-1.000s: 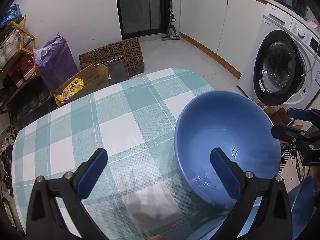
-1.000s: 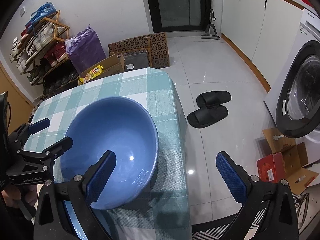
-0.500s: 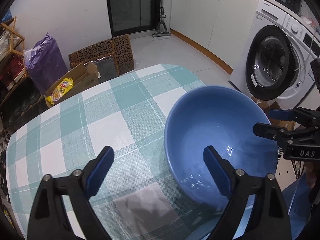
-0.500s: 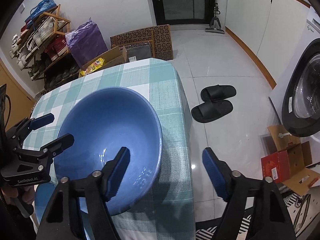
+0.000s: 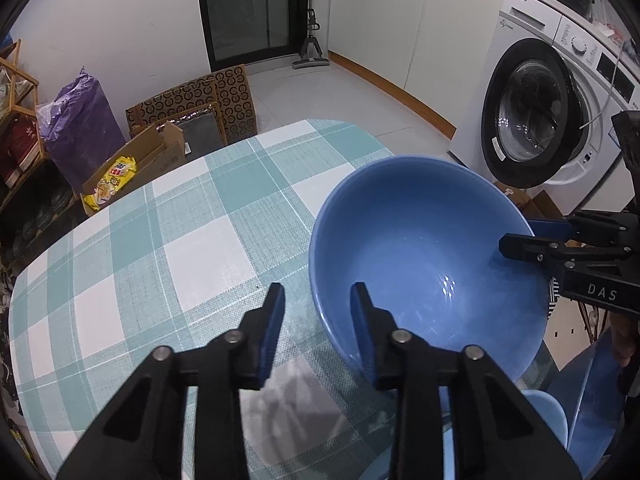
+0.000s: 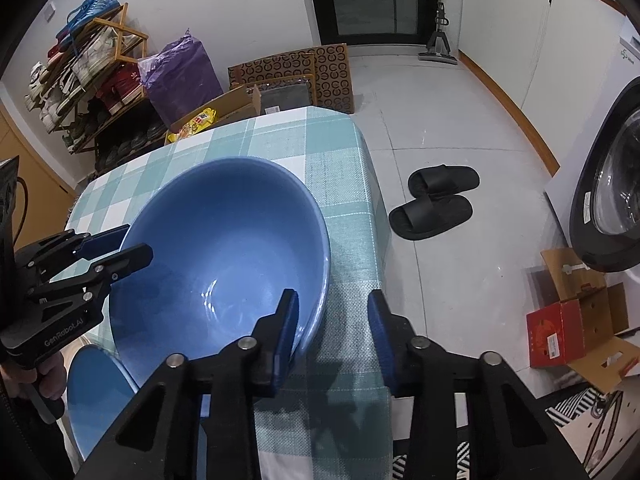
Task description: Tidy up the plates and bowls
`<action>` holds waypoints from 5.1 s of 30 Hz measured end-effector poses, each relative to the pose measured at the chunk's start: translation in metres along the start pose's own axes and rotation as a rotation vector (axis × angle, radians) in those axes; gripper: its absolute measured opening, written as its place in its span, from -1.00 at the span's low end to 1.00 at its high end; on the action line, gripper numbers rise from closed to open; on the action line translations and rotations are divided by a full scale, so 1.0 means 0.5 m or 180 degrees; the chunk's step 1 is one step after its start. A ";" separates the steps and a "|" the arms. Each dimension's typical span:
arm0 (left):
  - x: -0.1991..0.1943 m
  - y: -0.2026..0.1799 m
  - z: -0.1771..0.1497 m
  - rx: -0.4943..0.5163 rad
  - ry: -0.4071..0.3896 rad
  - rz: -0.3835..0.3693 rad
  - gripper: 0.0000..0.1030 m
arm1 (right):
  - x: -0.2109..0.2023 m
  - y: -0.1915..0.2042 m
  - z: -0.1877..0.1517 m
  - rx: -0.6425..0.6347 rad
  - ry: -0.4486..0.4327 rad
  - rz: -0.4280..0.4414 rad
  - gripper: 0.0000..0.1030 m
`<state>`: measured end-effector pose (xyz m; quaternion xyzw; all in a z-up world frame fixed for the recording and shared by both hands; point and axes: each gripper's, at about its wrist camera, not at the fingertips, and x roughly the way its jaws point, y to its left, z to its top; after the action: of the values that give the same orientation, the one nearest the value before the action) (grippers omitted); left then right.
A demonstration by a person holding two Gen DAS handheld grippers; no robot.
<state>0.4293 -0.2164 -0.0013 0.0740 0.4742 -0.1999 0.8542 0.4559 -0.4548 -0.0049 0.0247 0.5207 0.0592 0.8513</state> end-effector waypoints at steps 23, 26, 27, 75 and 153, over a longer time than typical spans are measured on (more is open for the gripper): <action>-0.013 -0.019 0.002 0.0048 -0.0079 -0.0036 -0.80 | -0.027 0.017 -0.005 -0.0186 -0.0131 -0.0098 -0.74; -0.022 -0.024 0.006 0.0053 -0.0147 -0.0036 -0.80 | -0.037 0.013 -0.004 -0.0176 -0.0180 -0.0118 -0.75; -0.026 -0.025 0.007 0.0048 -0.0165 -0.0043 -0.80 | -0.040 0.011 -0.004 -0.0173 -0.0191 -0.0120 -0.75; -0.379 -0.107 -0.084 0.0175 -0.0907 -0.0070 -0.80 | -0.486 0.144 -0.165 -0.0373 -0.0978 -0.0268 -0.75; -0.244 -0.038 -0.296 -0.0084 -0.0300 0.0085 -0.80 | -0.216 0.262 -0.317 -0.0800 -0.0202 -0.0355 -0.72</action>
<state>0.2485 -0.1537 0.0223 0.0596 0.4350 -0.1854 0.8791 0.2564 -0.3415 0.0318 -0.1091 0.4825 0.0758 0.8658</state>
